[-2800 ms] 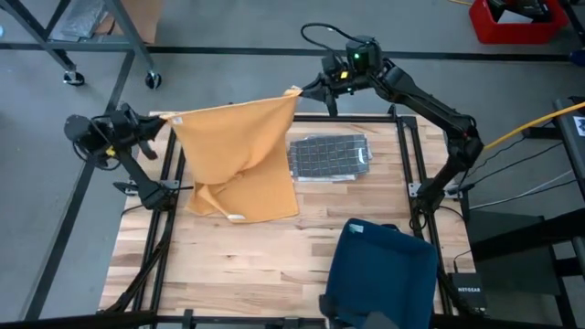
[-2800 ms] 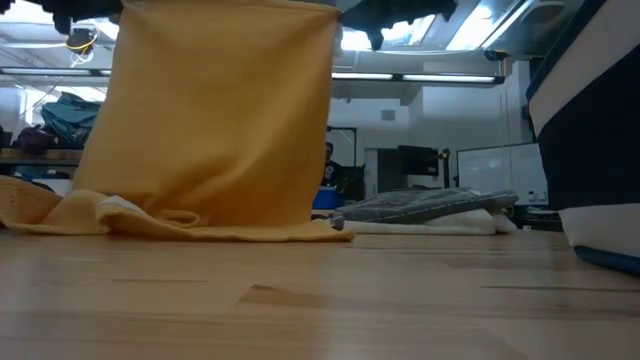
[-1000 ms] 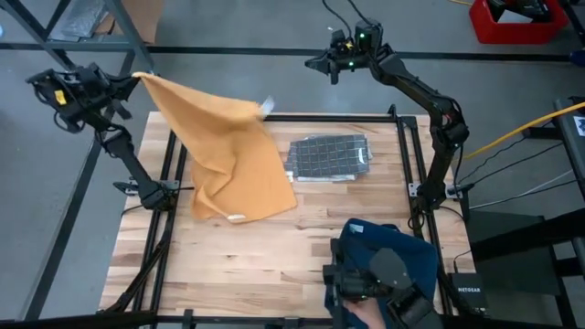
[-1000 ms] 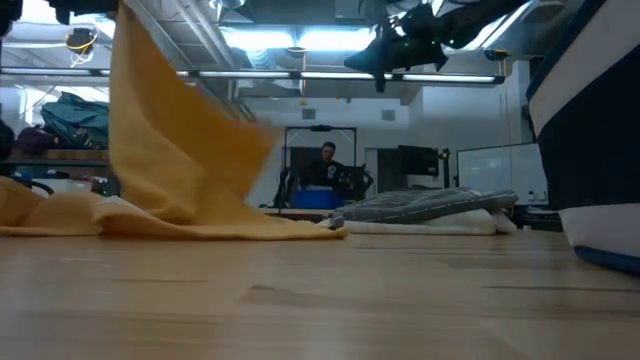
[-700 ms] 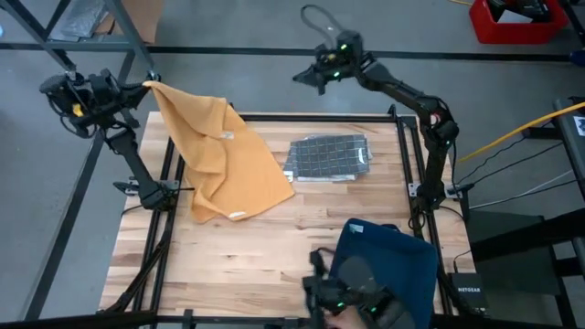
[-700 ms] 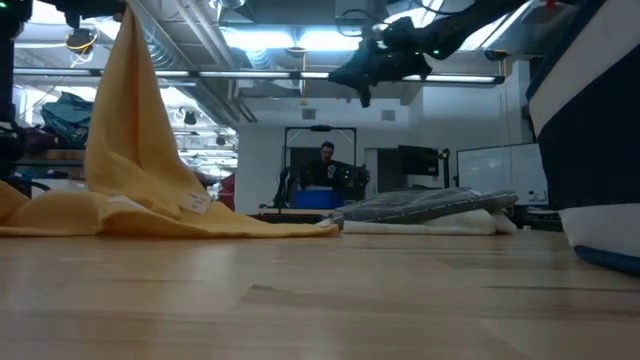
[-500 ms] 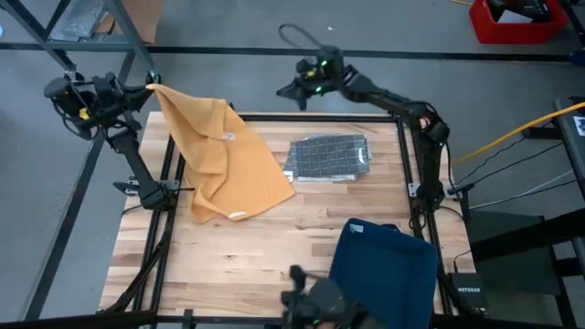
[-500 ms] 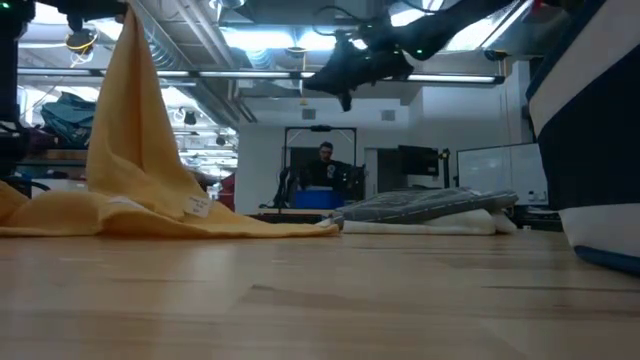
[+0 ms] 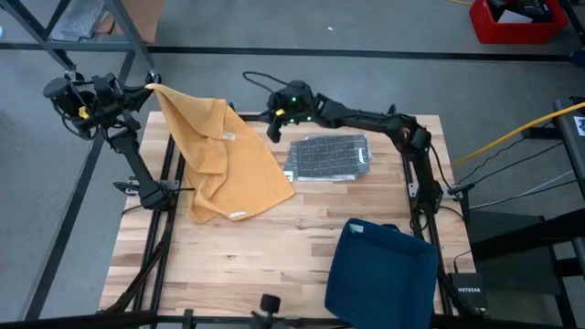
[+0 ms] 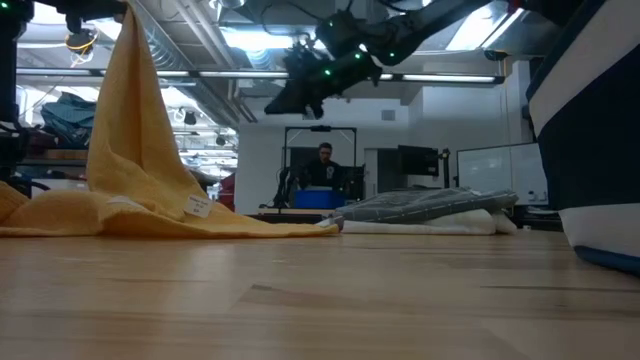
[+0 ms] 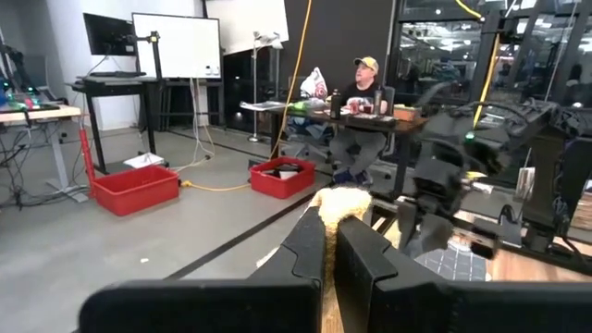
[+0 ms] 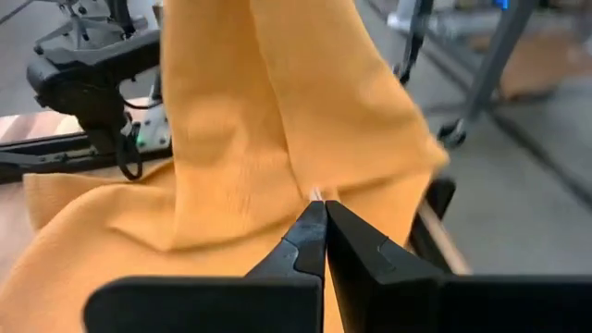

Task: Fold towel
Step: Fold the yellow kitchen towel

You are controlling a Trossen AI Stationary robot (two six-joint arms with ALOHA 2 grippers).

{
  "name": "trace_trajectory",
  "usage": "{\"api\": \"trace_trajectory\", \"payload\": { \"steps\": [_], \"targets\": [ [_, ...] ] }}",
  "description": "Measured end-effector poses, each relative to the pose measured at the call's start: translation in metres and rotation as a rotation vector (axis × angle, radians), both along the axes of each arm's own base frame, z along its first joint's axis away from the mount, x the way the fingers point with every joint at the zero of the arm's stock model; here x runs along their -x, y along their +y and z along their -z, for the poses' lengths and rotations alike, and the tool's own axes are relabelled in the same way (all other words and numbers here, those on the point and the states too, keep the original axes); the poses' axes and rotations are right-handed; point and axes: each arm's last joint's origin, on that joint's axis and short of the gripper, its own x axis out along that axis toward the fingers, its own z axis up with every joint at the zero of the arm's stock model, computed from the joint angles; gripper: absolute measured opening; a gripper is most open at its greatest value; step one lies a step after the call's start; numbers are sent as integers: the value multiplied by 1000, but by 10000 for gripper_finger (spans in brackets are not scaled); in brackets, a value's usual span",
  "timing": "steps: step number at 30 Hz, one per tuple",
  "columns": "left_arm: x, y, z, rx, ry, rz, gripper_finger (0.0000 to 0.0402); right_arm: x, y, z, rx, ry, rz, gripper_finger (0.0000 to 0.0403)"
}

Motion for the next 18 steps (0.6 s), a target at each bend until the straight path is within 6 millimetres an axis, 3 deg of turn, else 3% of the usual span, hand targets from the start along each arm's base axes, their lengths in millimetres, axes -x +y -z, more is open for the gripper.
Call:
{"api": "trace_trajectory", "payload": {
  "steps": [6, 12, 18],
  "targets": [
    [-4, -6, 3, 6, -4, 0, 0, -15, 24, -12, 137, -97, 43, 15],
    [-13, -18, 10, -7, 5, 0, 0, -21, 35, -17, 176, -135, 111, 16],
    [-16, -22, 12, -20, 15, 0, 0, -21, 36, -18, 152, -155, 149, 79]
  ]
}}
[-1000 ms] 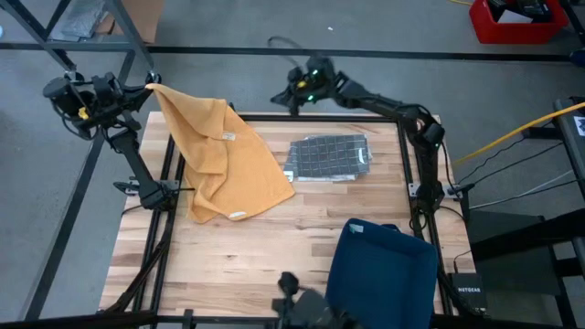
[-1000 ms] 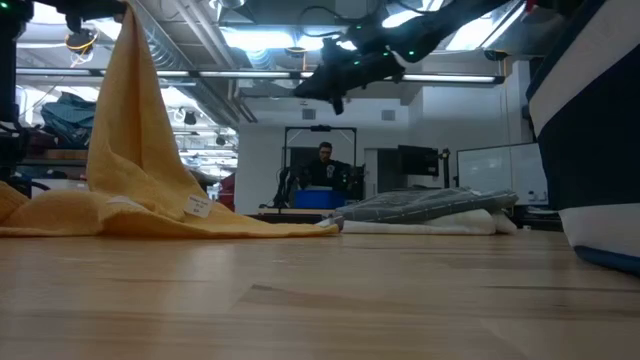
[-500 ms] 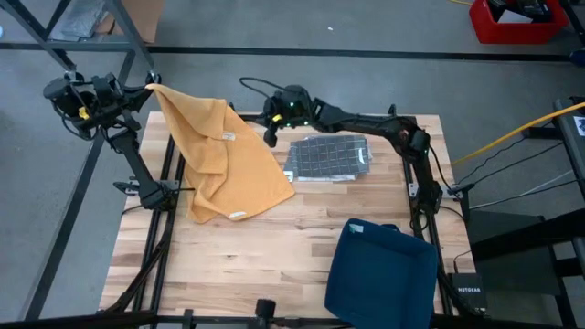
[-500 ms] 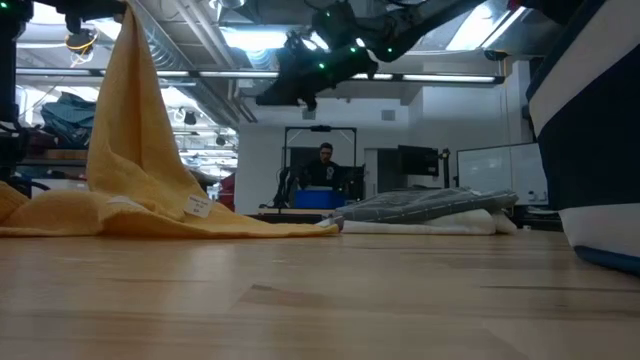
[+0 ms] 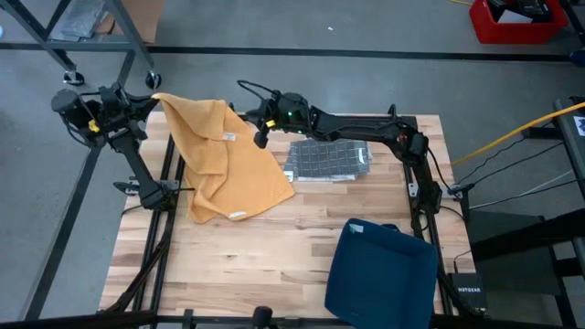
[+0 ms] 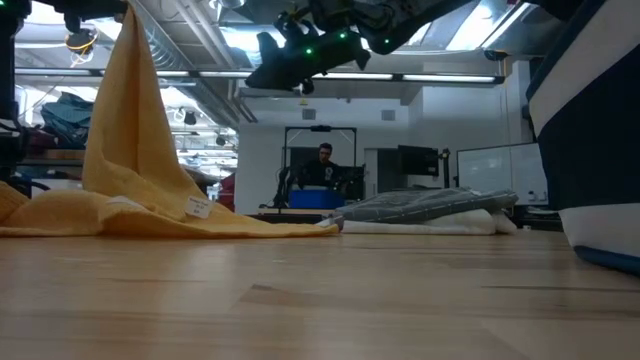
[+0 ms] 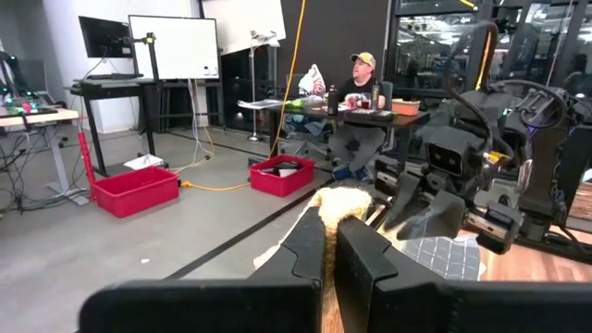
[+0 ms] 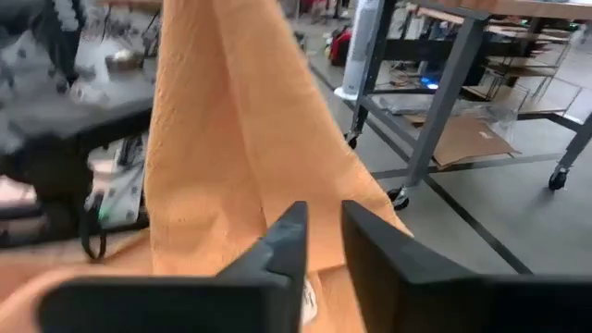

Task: Fold towel
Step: Fold the yellow kitchen towel

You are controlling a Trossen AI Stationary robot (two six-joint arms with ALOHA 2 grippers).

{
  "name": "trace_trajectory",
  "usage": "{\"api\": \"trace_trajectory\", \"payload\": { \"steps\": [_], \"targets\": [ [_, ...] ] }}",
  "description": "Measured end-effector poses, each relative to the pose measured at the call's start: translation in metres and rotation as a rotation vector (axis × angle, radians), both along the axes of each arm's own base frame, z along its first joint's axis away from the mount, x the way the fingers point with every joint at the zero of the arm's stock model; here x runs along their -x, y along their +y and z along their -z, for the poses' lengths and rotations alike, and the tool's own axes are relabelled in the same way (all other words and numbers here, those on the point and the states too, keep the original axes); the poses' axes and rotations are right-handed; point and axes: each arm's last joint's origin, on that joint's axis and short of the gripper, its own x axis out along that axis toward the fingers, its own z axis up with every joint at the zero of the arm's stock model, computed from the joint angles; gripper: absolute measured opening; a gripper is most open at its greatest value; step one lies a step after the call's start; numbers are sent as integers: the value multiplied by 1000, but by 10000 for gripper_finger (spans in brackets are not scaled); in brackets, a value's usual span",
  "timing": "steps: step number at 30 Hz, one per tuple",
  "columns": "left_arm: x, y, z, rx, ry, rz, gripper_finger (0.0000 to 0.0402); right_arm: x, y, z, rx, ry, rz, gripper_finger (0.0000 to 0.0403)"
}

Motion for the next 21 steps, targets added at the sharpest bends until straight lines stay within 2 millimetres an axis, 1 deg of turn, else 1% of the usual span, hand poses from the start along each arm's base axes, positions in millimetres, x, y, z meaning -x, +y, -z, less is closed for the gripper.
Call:
{"api": "trace_trajectory", "payload": {
  "steps": [6, 9, 10, 12, 15, 17, 19, 21],
  "targets": [
    [0, 0, 0, 5, -4, 0, 0, -1, -1, -6, 6, -68, 15, 182],
    [0, 0, 0, 30, -22, 0, 0, -3, -2, -3, 17, -75, 12, 215],
    [0, 0, 0, 38, -27, 0, 0, -5, -2, 0, 24, -75, 7, 220],
    [0, 0, 0, 61, -44, 0, 0, -12, -4, 12, 70, -81, -8, 226],
    [0, 0, 0, 78, -57, 0, 0, -25, -8, 37, 131, -75, -58, 224],
    [0, 0, 0, 78, -57, 1, 0, -37, -9, 54, 154, -58, -101, 220],
    [0, 0, 0, 77, -57, 5, 0, -48, -10, 66, 179, -33, -117, 216],
    [0, -1, 0, 77, -58, 7, 0, -58, -9, 73, 216, -9, -138, 214]
  ]
}}
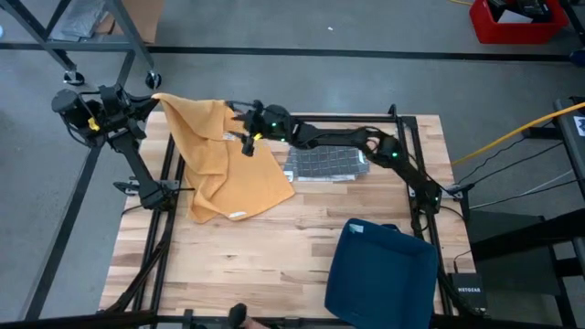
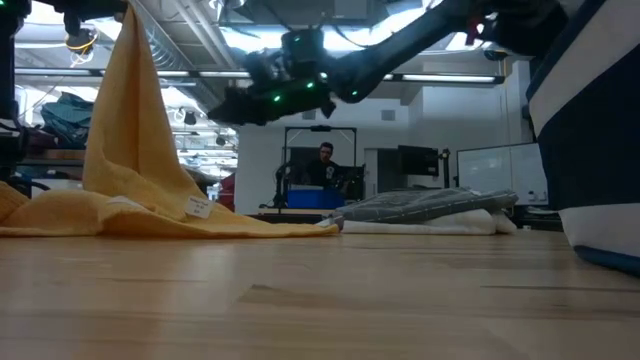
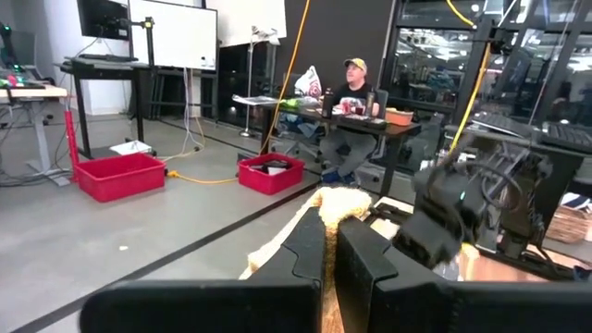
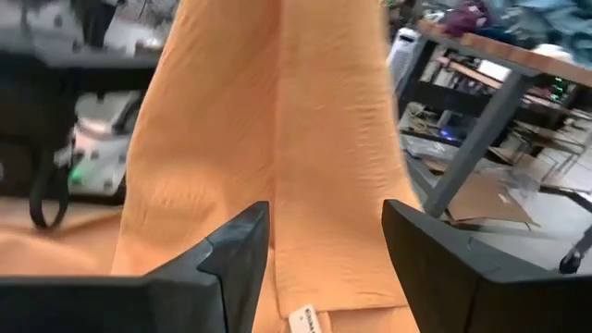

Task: Fold towel
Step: Fold the yellow kitchen towel

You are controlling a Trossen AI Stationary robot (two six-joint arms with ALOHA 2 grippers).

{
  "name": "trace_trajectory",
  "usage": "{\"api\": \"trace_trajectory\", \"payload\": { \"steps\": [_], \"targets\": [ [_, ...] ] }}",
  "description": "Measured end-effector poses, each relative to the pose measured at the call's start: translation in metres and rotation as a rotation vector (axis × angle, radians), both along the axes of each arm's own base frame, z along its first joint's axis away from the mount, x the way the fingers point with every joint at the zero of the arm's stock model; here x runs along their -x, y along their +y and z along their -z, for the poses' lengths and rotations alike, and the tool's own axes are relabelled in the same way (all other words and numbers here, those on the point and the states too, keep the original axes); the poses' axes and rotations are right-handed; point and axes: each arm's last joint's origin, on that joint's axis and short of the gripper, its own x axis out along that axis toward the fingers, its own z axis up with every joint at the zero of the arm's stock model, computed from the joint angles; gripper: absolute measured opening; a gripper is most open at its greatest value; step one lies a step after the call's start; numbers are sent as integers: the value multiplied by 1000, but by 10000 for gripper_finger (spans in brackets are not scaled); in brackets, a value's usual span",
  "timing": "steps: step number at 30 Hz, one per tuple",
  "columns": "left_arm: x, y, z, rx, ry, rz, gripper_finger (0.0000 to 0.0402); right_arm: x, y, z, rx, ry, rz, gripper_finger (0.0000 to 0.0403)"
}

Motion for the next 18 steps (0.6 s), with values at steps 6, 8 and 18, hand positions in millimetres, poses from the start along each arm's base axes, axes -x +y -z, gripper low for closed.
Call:
{"api": "trace_trajectory", "payload": {
  "steps": [6, 8, 18],
  "targets": [
    [0, 0, 0, -1, -1, 6, 0, -25, 11, 19, 122, 107, -60, 214],
    [0, 0, 0, -2, -3, 14, 0, -31, 14, 28, 151, 159, -76, 214],
    [-6, -9, 2, 129, -120, 173, 0, -37, 22, 50, 60, 367, 47, 214]
  ]
}}
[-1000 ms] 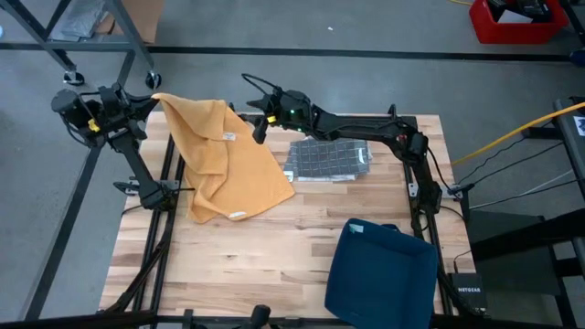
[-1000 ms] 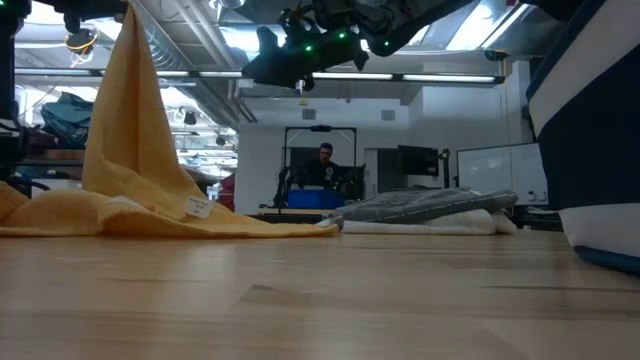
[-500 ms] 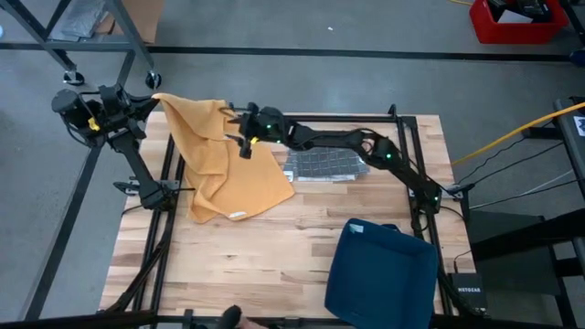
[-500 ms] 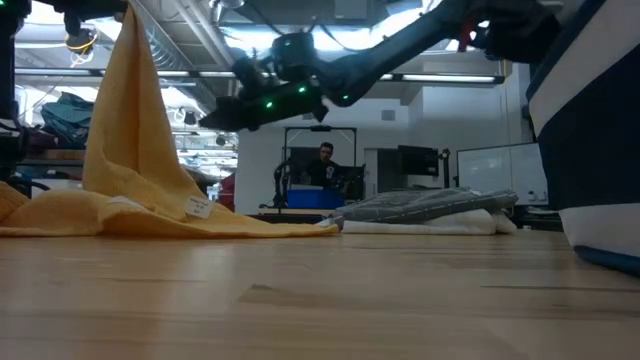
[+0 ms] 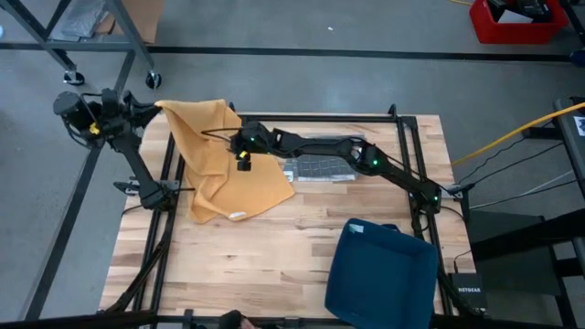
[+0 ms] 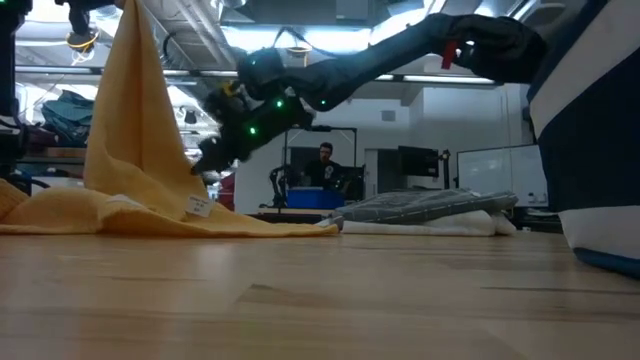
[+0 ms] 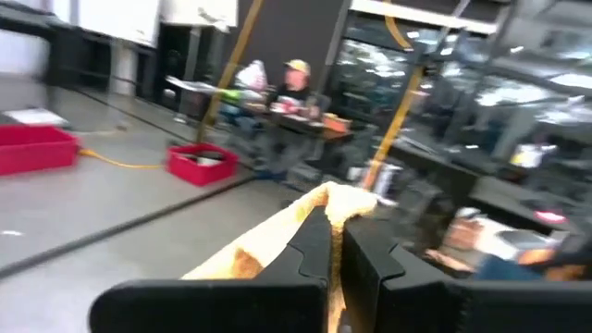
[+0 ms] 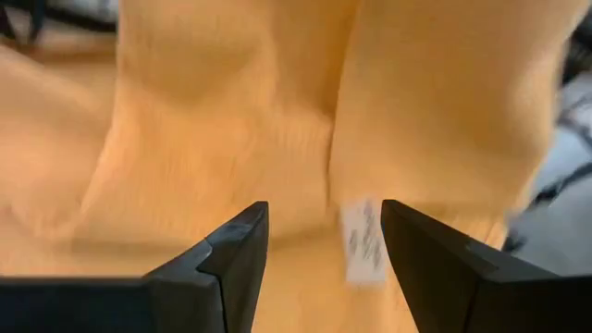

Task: Fold towel
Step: Fold the yellow kitchen towel

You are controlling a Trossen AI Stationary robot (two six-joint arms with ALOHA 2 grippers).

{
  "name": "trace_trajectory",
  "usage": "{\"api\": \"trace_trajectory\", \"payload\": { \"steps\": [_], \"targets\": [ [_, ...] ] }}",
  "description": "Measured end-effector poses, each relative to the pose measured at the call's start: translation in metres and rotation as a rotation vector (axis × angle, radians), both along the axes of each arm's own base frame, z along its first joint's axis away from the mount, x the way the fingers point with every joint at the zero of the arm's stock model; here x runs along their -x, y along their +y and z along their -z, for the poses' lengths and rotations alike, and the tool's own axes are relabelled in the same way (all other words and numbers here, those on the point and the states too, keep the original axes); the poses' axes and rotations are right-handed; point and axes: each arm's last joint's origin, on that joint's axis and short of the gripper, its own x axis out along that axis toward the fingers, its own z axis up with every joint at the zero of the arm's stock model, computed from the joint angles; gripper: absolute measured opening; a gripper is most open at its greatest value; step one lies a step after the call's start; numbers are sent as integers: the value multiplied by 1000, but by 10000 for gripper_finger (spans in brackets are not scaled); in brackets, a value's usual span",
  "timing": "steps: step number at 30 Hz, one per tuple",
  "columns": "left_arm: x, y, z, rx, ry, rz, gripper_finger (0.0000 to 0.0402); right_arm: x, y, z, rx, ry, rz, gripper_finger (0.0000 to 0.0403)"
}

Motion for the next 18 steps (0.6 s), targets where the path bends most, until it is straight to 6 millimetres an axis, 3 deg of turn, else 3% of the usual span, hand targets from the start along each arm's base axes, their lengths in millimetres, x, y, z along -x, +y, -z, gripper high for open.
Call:
{"api": "trace_trajectory", "payload": {
  "steps": [12, 18],
  "targets": [
    [-24, -35, 24, 86, -21, 140, 0, 0, 0, 4, -68, -10, 29, 214],
    [-30, -44, 23, 148, -80, 168, 0, -6, 9, 8, -185, -82, -21, 214]
  ]
}}
